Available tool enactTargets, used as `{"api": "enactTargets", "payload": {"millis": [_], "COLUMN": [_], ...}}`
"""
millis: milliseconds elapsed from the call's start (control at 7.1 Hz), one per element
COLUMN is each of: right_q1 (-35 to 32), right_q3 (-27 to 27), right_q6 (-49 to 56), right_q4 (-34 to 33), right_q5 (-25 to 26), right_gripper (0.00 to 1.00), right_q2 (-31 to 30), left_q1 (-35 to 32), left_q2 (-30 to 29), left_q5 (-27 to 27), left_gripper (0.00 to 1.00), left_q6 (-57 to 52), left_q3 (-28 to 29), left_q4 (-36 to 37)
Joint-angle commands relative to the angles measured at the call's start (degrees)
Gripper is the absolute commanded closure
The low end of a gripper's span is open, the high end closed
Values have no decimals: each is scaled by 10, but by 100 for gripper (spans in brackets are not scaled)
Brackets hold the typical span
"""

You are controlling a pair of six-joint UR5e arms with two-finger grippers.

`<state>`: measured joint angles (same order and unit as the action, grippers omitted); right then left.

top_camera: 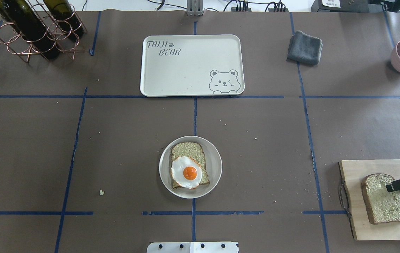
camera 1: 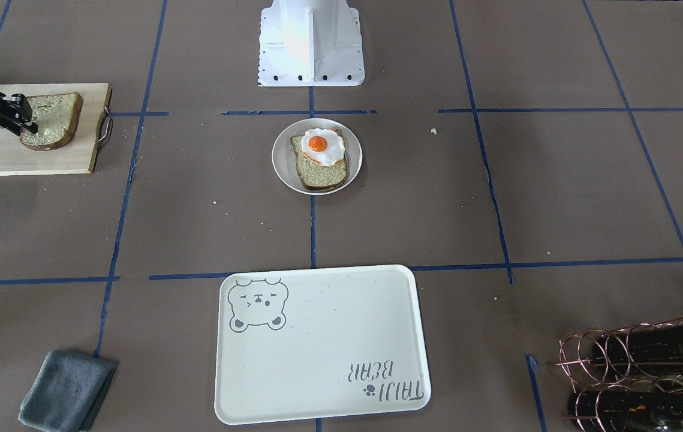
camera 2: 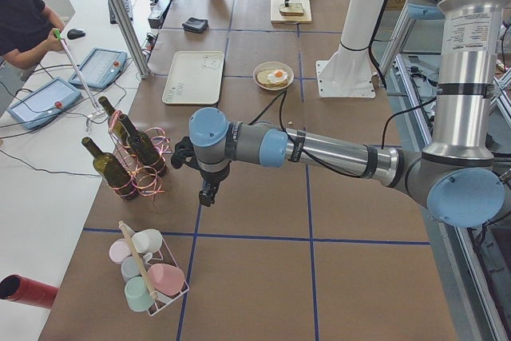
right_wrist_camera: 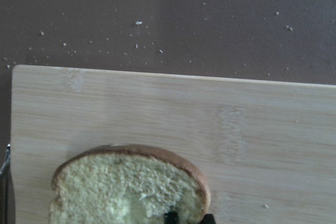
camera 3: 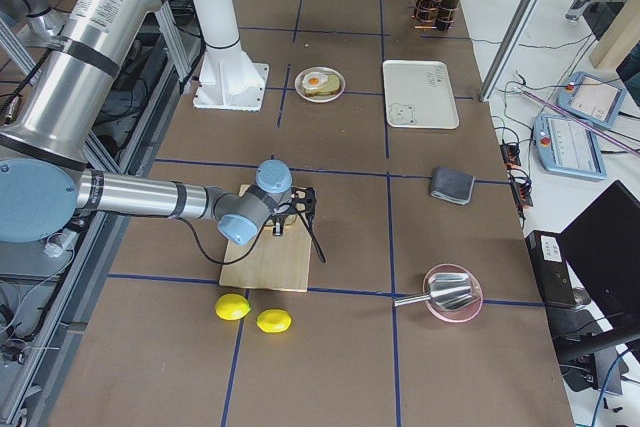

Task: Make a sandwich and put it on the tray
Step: 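Grasp the bread slice on the board with the right gripper, then lift the bread slice and carry it over the egg-topped bread on the plate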

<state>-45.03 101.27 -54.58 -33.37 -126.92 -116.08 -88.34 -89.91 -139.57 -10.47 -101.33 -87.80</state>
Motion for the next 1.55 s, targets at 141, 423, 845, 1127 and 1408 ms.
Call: {"api": "enactTargets", "payload": {"millis": [141, 423, 845, 1127, 1408], "right_q1": [-1, -1, -26, -53, -53], "right_q3": [5, 4, 35, 31, 17], "right_q6": [-1, -5, -130, -173, -304], "right_q4": [54, 92, 120, 113, 112], "right_q5": [-13, -23, -109, -159, -158], "right_gripper": [100, 100, 100, 100, 100], "right_q2": [0, 0, 55, 136, 267], "left_q1": [0, 0, 0, 0, 0], "left_q2": [0, 0, 0, 0, 0], "left_q5": [-1, -1, -1, -1, -1], "left_gripper": [0, 0, 0, 0, 0], "left_q6": [0, 0, 0, 0, 0], "left_q3": [0, -1, 0, 0, 0], "left_q4": [-1, -1, -1, -1, -1]}}
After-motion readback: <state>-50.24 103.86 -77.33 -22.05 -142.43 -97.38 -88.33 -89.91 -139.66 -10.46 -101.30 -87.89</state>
